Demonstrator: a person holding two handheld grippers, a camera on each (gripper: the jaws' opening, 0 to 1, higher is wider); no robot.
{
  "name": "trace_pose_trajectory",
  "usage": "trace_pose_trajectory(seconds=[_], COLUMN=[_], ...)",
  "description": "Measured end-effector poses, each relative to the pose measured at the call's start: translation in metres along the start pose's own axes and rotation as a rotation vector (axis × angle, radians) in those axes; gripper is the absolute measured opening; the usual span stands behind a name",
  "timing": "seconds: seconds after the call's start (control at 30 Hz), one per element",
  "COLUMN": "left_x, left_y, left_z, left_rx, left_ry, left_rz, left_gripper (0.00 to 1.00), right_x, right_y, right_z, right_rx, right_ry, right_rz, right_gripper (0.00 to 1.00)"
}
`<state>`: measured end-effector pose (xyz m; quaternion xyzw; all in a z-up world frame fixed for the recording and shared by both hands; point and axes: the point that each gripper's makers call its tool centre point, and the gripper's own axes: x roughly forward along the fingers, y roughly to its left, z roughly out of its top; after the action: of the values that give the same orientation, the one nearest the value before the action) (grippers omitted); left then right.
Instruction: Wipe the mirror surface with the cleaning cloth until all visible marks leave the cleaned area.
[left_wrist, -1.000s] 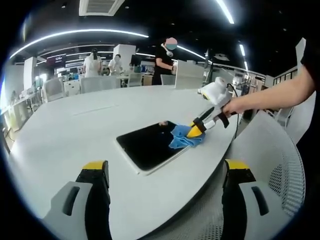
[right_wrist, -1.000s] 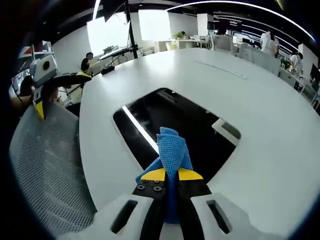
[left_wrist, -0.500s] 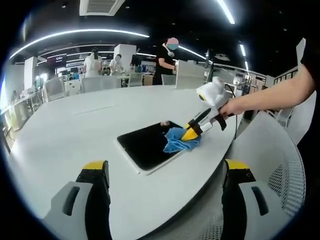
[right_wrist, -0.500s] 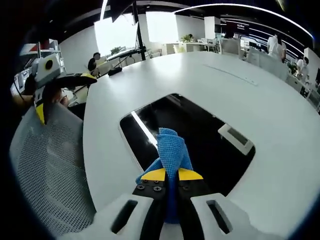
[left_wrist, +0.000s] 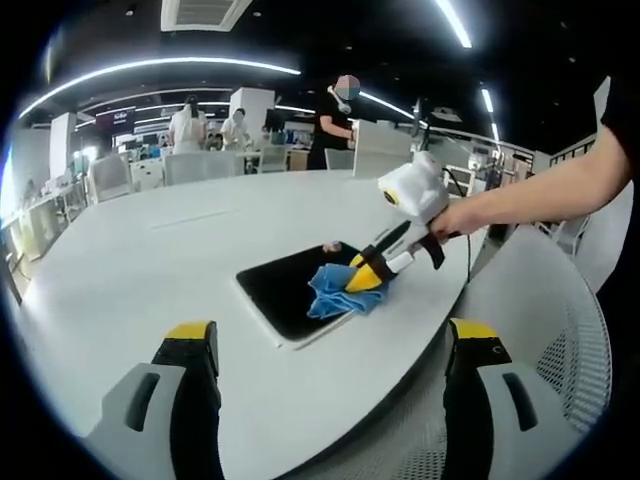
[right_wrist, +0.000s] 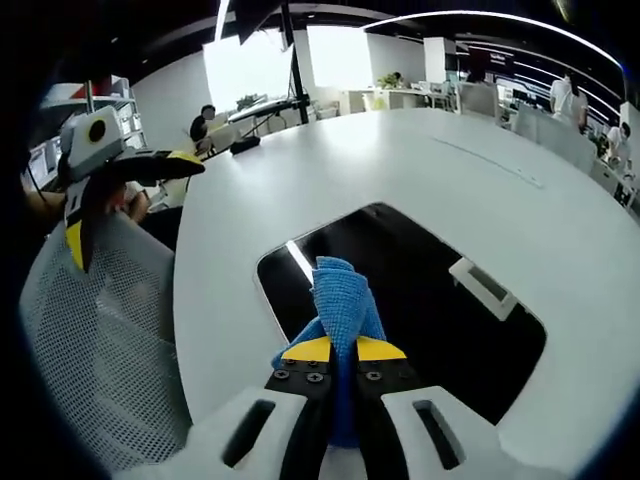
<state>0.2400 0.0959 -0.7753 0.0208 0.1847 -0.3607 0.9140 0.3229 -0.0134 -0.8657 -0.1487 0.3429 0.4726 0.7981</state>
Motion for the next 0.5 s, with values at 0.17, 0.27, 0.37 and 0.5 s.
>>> trace_pose_trajectory(seconds=[0.17, 0.27, 0.37, 0.5], left_x=[0.000, 0.000, 0.000, 0.000], left_y=[0.000, -0.001, -0.001, 0.000], left_z=[0.002, 0.003, 0.002, 0.002], left_rx=[-0.003, -0.004, -0.004, -0.004], left_ry=[-0.011, -0.016, -0.013, -0.014], left_rz=[0.000, -0.004, -0.003, -0.001], left_gripper=[0.92, 0.92, 0.92, 0.92], right_x=[0.007, 0.014, 0.021, 0.031], right_y=[0.008, 0.014, 0.022, 0.032], right_z=[0.006, 0.011, 0.017, 0.026], right_rx=[-0.016, -0.019, -0.022, -0.009], right_ry=[0.007, 0.004, -0.005, -0.015], right_rz=[0.011, 0.021, 0.031, 0.040], right_gripper=[0.01, 0.01, 0.01, 0.01])
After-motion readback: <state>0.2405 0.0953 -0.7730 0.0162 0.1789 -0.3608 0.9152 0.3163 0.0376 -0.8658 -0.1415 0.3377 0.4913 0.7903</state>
